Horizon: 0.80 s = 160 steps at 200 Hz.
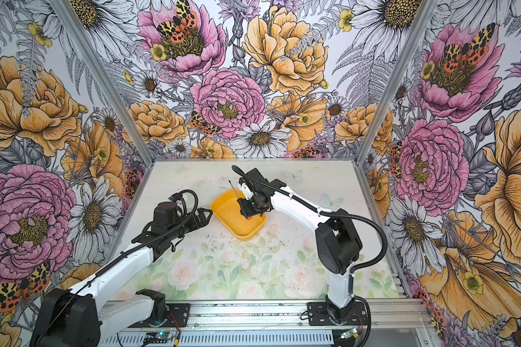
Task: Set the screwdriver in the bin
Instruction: 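Lift the screwdriver with the right gripper and carry it over the yellow bin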
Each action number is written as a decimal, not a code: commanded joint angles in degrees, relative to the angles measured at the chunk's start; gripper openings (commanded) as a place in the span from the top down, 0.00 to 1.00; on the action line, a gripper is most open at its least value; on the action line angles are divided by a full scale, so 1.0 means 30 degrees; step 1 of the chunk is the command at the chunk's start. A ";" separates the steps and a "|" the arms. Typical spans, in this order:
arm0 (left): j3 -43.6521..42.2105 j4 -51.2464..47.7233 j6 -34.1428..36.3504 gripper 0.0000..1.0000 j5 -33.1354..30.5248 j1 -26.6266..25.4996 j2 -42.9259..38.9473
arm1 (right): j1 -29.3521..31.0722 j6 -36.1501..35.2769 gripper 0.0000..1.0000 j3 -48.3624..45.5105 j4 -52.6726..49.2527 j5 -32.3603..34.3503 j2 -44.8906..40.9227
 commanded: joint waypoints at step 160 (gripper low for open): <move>-0.0152 0.0432 -0.0146 0.01 0.0725 0.0397 0.0316 | 0.0723 -0.2314 1.00 0.2653 -0.2881 0.2322 0.3222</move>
